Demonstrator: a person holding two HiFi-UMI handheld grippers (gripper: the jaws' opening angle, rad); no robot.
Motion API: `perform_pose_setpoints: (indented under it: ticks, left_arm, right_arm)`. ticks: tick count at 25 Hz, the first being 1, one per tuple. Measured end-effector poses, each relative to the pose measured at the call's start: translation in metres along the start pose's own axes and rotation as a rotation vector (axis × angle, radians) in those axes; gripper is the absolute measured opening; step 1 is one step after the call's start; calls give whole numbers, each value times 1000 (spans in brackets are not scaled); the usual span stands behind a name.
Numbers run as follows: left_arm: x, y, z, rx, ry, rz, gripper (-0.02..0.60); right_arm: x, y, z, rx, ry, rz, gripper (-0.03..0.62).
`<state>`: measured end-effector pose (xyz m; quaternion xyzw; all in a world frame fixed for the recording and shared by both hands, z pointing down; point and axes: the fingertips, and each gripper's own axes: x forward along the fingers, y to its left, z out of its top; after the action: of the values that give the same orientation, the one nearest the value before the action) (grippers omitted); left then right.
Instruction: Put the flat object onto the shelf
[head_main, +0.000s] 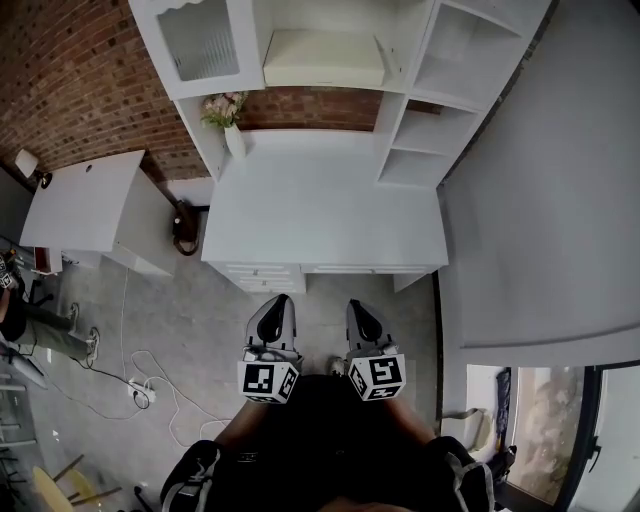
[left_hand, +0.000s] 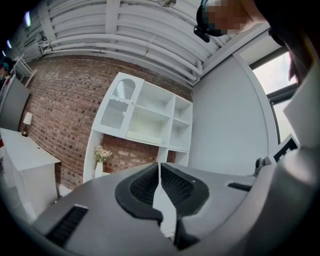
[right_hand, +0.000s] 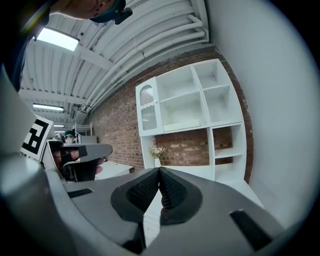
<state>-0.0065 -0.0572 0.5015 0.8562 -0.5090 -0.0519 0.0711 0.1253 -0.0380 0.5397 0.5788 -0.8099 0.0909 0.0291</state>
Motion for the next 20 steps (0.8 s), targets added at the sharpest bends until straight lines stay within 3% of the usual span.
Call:
perform_pose_setpoints:
  ticks: [20]
  left_arm:
    - [-5,-7,-1,12,-2,9,21]
  right_arm:
    - [-2,1,3,-38,-13,16,26]
